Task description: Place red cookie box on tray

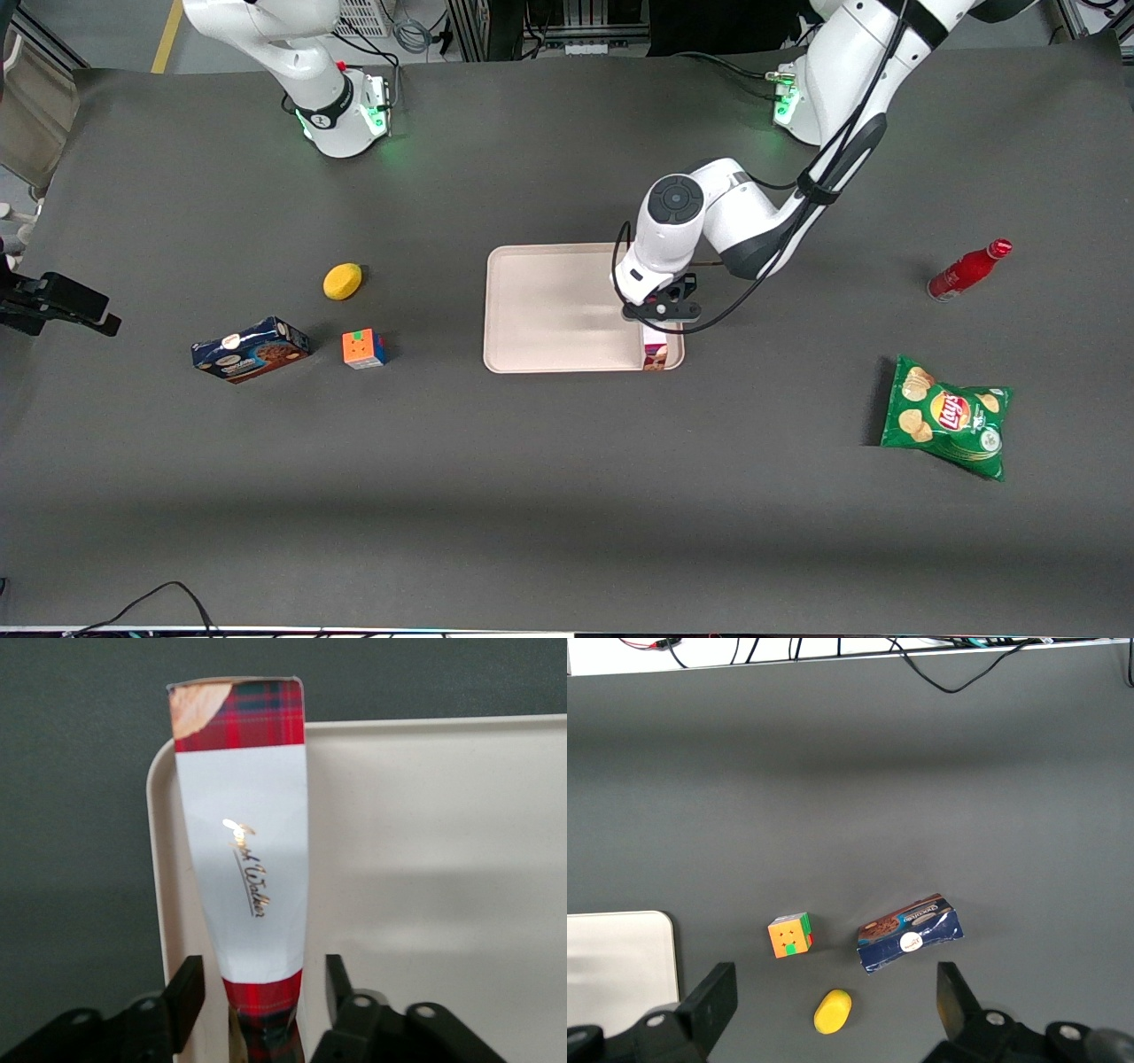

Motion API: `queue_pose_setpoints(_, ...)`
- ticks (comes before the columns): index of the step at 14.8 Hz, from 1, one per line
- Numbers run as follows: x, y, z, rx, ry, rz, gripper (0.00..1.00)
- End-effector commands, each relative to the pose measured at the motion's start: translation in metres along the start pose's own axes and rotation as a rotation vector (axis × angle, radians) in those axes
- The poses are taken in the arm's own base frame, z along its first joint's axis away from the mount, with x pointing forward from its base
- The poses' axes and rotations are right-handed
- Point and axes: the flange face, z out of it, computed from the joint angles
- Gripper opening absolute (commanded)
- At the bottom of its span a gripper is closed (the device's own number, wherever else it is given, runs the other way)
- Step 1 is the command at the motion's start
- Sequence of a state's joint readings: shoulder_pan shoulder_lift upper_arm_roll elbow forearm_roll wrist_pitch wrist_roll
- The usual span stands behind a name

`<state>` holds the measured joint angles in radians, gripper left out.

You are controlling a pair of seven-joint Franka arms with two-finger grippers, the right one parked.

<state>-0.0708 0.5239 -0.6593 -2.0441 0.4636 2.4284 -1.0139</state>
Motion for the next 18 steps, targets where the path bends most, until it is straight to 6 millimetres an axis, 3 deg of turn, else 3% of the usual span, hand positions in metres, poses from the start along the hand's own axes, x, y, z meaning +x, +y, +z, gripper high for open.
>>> queue_pose_setpoints(1,0.001,-0.003,-0.005,0.013,0.018,-0.013,1.0)
queue_pose_setpoints(5,0.014,-0.011,-0.024,0.027,0.046,-0.018,1.0)
queue_pose_setpoints(8,0.031,-0.03,-0.07,0.098,0.074,0.122,1.0)
queue_pose_setpoints(11,0.045,-0.054,-0.136,0.108,0.072,0.252,1.0)
queue_pose_setpoints(13,0.055,-0.088,-0.184,0.096,0.05,0.342,1.0)
queue_pose_setpoints(15,0.064,-0.143,-0.23,0.038,0.025,0.348,1.0)
queue_pose_setpoints(18,0.064,-0.221,-0.279,0.025,0.009,0.28,1.0)
